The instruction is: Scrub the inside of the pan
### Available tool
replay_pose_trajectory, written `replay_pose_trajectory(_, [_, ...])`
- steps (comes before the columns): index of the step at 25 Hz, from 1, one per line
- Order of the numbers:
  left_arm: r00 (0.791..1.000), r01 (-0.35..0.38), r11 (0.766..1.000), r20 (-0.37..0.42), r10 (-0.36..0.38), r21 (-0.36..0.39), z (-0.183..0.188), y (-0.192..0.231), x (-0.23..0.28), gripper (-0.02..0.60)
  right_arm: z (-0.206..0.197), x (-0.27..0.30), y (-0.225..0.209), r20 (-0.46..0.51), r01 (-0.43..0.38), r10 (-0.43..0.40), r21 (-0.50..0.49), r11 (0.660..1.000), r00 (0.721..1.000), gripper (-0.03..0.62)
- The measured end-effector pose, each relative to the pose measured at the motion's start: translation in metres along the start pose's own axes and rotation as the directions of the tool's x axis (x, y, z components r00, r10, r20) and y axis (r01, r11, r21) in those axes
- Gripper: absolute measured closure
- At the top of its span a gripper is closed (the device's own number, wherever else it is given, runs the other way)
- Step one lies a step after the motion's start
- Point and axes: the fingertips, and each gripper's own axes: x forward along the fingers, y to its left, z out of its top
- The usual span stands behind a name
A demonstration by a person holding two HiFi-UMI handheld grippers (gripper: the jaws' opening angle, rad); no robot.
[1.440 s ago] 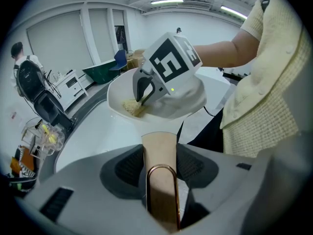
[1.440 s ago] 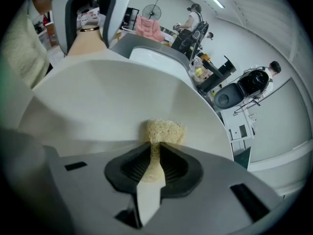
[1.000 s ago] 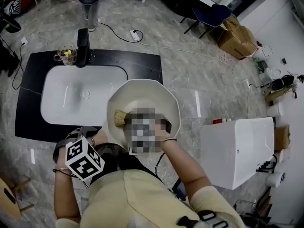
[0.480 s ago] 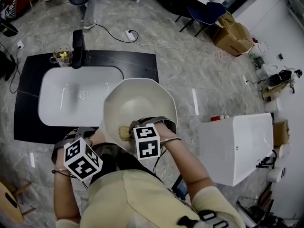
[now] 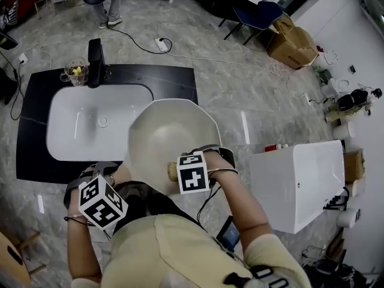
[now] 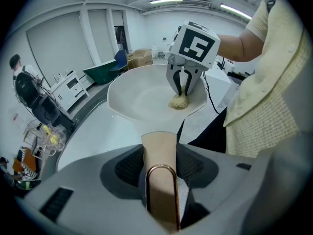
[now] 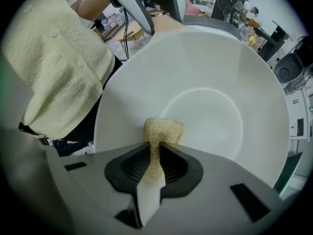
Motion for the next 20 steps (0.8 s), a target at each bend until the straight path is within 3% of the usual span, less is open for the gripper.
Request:
replay_pose_trajectory(4, [1.000, 0.001, 1.000, 0.002, -0.001, -0.001, -0.001, 0.001, -0.001, 0.371, -0.023, 0.001, -0.015, -0.094, 0.044, -0.039, 0.056, 0.997, 0.995, 0.525])
replay_pose_trajectory(8, [1.000, -0.001, 1.000, 0.003, 0.001, -0.002, 0.000, 0.001, -0.001, 0.370, -0.046, 0.001, -0.038, -0.176, 0.144, -0.125, 0.100, 0.985, 0.976, 0.525])
replay_pose_trajectory(20, [1.000, -0.004, 1.000, 0.009, 0.004, -0.007, 0.000, 0.001, 0.001, 0.371, -0.057, -0.002, -0.096, -0.188, 0.389, -0.353, 0.216, 0.896, 0.917, 0.523])
